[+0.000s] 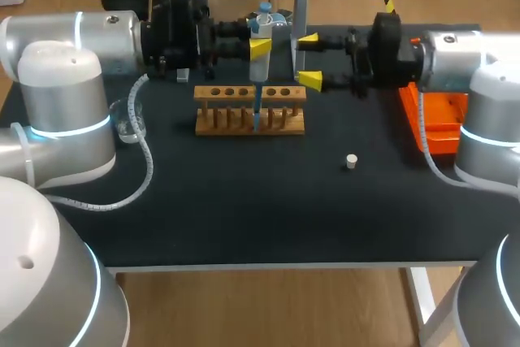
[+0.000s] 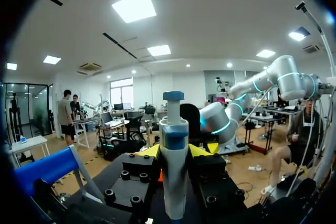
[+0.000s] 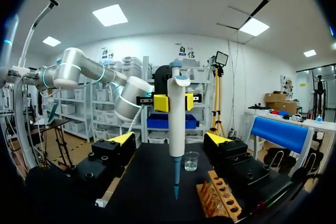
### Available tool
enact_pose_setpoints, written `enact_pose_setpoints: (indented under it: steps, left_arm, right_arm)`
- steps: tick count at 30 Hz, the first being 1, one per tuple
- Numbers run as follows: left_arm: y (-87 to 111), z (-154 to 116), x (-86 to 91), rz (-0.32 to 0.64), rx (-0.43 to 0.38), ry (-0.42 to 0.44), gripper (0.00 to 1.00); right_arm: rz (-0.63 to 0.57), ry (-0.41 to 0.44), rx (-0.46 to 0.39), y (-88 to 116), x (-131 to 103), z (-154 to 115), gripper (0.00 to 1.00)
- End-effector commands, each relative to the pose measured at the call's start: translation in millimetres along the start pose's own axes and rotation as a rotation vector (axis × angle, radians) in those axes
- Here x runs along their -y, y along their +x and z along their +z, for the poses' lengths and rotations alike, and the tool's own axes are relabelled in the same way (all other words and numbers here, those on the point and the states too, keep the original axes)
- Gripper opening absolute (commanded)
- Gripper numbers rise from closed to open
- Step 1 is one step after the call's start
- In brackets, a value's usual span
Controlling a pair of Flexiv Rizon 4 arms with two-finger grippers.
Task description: Invert the test tube, pick up the pipette, mount the tip to pipette, aspirate from beaker and dispense into the tube, eject the tip, return the pipette, and cap with the stopper.
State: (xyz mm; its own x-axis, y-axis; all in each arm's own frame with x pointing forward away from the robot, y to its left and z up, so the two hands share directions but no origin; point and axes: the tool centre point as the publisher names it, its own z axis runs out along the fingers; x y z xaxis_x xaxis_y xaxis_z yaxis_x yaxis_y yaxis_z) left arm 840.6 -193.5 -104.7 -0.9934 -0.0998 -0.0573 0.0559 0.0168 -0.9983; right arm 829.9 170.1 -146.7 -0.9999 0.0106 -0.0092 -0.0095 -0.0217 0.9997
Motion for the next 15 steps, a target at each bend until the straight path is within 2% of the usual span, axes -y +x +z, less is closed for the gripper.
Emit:
enact_pose_setpoints:
  steps: [1,9,15]
  left_arm:
    - [-0.8,1,-0.3,0.001,0.0,0.002,0.0]
    - [-0.8,1,-0.3,0.001,0.0,0.002,0.0]
    - [-0.8,1,-0.3,0.001,0.0,0.002,0.0]
  right_arm:
    - [0.002,-0.004,-0.016,-8,1,15,0.77]
    - [0.001,-0.002,-0.044,-11,1,32,0.69]
    - [0.0,-0.002,-0.048,-14,1,39,0.71]
